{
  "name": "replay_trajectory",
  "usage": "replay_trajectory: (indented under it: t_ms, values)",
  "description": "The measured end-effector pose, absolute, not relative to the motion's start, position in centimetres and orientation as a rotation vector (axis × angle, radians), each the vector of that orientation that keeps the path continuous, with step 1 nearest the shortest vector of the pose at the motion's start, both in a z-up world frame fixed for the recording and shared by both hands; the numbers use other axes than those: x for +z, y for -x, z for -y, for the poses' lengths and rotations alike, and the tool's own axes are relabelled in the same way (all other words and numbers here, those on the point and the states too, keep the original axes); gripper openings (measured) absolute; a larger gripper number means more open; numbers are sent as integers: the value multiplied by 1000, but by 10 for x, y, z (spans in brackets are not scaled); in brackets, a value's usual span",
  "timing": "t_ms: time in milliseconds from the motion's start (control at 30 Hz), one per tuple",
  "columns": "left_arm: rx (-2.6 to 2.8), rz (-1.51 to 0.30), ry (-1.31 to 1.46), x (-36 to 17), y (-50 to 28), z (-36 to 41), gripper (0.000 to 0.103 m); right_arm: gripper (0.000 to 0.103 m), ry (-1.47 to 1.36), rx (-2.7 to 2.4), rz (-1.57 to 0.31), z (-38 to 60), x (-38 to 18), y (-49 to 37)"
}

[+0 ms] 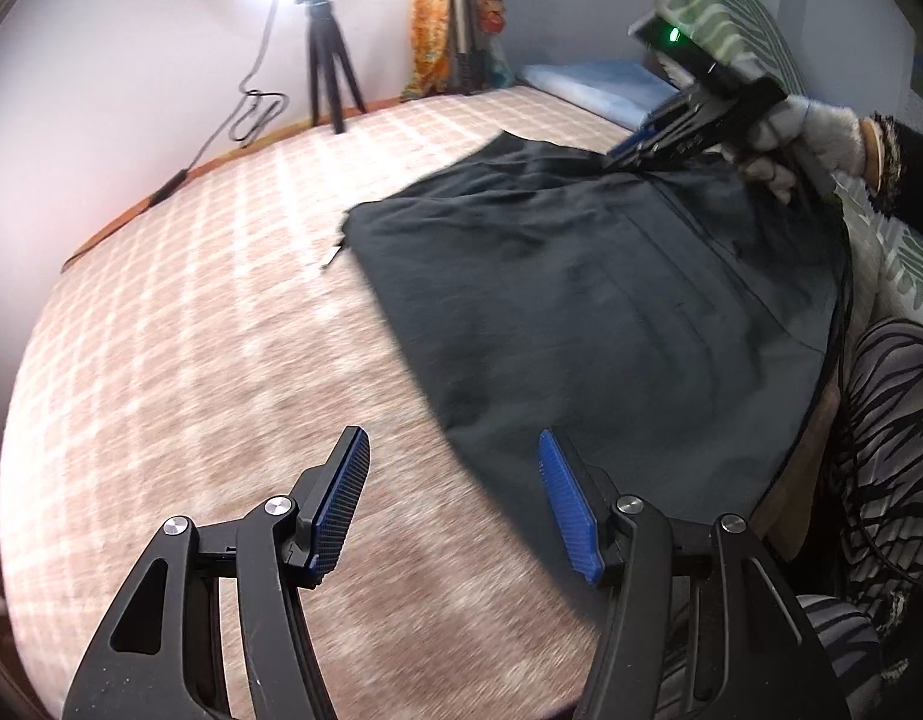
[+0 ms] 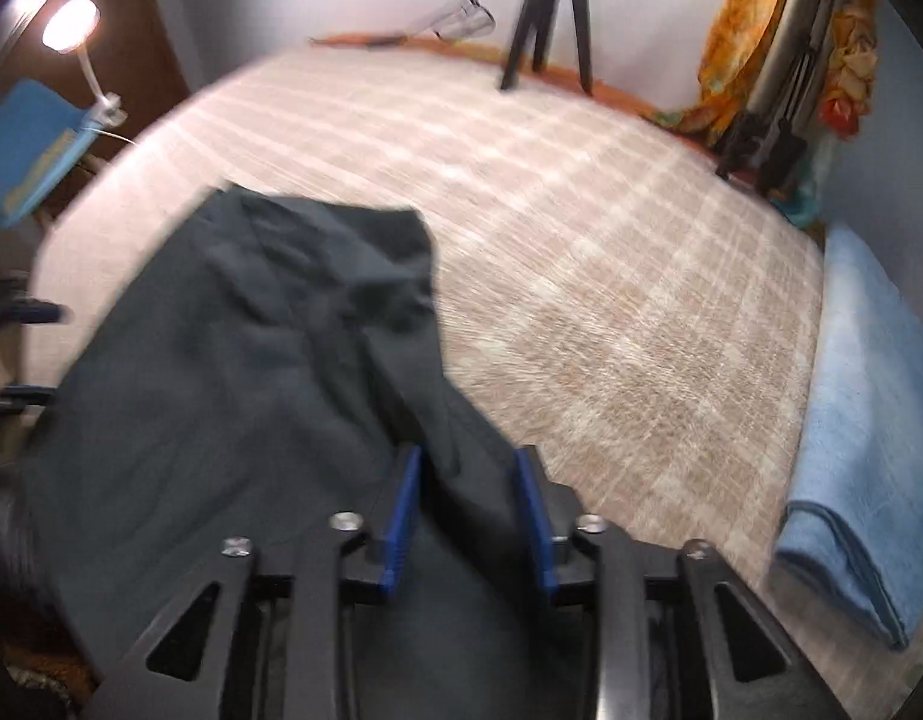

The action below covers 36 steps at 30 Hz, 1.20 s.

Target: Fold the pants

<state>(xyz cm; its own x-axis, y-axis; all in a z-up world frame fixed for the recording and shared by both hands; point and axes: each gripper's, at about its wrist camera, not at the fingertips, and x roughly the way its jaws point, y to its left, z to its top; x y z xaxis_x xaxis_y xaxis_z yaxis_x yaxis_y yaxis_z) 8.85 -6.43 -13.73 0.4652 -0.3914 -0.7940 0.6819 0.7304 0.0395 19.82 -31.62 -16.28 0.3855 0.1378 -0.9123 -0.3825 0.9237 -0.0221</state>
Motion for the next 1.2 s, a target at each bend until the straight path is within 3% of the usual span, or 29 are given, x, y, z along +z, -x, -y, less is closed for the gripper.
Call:
replay_trajectory:
  t_ms: [333, 400, 533, 600, 933, 1200]
  values:
    - [-592, -821, -228, -67, -87, 13, 58, 33, 32, 216, -1045, 342, -140, -188]
    - [-586, -808, -208, -47, -84, 8, 58, 38, -17, 224, -1021, 343, -127, -176]
    - [-574, -798, -144, -17, -82, -1, 59, 59, -89, 265, -969, 338, -96, -146]
    - [-575, -824, -96, -12, -84, -4, 59, 60, -99, 292, -947, 330, -84, -131]
    - [-626, -1009, 0, -77, -80, 30, 59, 77, -191, 389, -966, 279, -70, -99]
    - [-639, -1105, 82, -132, -73, 47, 59, 77, -184, 439, -1027, 217, -74, -120]
